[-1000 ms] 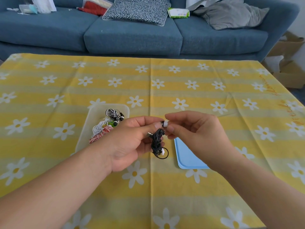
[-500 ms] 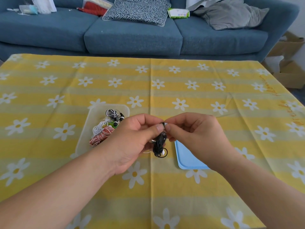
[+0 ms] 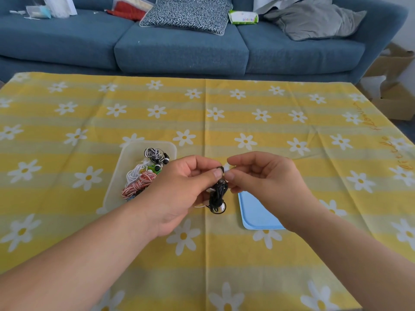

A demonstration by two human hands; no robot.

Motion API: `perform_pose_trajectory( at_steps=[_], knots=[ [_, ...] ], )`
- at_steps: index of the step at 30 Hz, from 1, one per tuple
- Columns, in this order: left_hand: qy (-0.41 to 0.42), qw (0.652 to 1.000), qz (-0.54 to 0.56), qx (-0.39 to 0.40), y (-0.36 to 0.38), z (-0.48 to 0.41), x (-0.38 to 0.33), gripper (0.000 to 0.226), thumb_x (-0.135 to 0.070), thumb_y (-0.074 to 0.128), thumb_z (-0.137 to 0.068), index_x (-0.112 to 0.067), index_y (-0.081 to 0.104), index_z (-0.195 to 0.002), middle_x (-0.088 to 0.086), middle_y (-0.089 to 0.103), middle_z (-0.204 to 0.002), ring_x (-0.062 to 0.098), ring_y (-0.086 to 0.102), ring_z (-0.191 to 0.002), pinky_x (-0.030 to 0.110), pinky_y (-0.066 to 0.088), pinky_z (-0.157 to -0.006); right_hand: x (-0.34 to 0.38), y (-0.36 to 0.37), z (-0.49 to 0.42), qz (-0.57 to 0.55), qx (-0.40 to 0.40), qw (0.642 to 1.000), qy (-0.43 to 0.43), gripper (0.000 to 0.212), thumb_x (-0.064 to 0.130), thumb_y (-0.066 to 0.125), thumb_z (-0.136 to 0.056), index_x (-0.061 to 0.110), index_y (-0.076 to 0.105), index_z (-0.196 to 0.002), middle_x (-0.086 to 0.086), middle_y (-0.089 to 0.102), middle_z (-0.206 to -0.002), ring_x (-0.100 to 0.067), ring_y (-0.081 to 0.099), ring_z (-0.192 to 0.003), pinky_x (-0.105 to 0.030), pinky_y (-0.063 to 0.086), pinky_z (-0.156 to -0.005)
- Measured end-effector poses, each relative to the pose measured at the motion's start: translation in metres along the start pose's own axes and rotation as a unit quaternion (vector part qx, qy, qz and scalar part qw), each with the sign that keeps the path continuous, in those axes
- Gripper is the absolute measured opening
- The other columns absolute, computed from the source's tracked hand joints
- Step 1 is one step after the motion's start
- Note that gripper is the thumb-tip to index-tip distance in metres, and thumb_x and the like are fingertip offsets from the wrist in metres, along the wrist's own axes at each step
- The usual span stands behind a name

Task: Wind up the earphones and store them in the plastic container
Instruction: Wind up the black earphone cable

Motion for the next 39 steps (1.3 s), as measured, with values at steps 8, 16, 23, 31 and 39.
perform_pose_trajectory(
  at_steps=[8, 16, 23, 31, 39],
  knots=[
    [-0.044, 0.997, 0.046, -0.045, -0.007, -0.008, 0.007, 0.015, -0.003, 0.067, -0.094, -0.004, 0.071, -0.108, 0.01, 0.074, -0.08, 0.036, 0.063, -0.086, 0.04, 0.049, -0.075, -0.031, -0.048, -0.031, 0.196, -0.159, 0.966, 0.057, 0.018, 0.011, 0.06, -0.095, 0.02, 0.073, -0.105, 0.003, 0.075, -0.08, -0.019, 0.073, -0.072, -0.037, 0.064, -0.069],
    [-0.032, 0.997, 0.061, -0.043, -0.009, -0.006, 0.004, 0.014, -0.003, 0.066, -0.094, -0.006, 0.07, -0.107, 0.012, 0.073, -0.083, 0.034, 0.063, -0.083, 0.038, 0.05, -0.07, -0.053, -0.018, -0.054, 0.384, -0.075, 0.918, 0.069, 0.025, 0.02, 0.062, -0.097, 0.01, 0.071, -0.117, -0.009, 0.073, -0.099, -0.03, 0.069, -0.083, -0.037, 0.059, -0.074],
    [-0.018, 0.996, 0.072, -0.045, -0.012, -0.005, -0.001, 0.014, -0.003, 0.067, -0.094, -0.009, 0.071, -0.106, 0.011, 0.07, -0.087, 0.032, 0.063, -0.083, 0.036, 0.051, -0.07, -0.043, -0.01, -0.052, 0.36, -0.098, 0.927, 0.029, 0.013, 0.016, 0.061, -0.093, 0.017, 0.072, -0.087, 0.0, 0.071, -0.078, -0.018, 0.064, -0.065, -0.026, 0.049, -0.052],
    [0.027, 0.997, 0.014, -0.064, -0.012, -0.004, -0.006, 0.015, -0.007, 0.067, -0.096, -0.02, 0.071, -0.104, -0.002, 0.065, -0.085, 0.014, 0.064, -0.076, 0.024, 0.05, -0.056, 0.004, 0.03, -0.003, -0.114, 0.047, 0.989, 0.086, 0.014, 0.01, 0.068, -0.095, -0.002, 0.069, -0.1, -0.018, 0.078, -0.092, -0.03, 0.077, -0.088, -0.037, 0.061, -0.072],
    [0.022, 0.998, -0.02, -0.05, -0.004, -0.001, -0.005, 0.016, -0.01, 0.062, -0.099, -0.014, 0.077, -0.104, 0.015, 0.077, -0.1, 0.024, 0.072, -0.087, 0.046, 0.057, -0.087, 0.001, 0.021, -0.001, -0.073, -0.003, 0.996, 0.043, 0.007, 0.009, 0.075, -0.09, 0.005, 0.073, -0.095, -0.019, 0.078, -0.088, -0.031, 0.075, -0.081, -0.032, 0.059, -0.07]
  ],
)
Point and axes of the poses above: each hand's wrist, its own z-axis away from the middle knuckle, its own y-axis out of the palm, x = y × z, the point moved 3 cm from there along -z, towards the middle knuckle
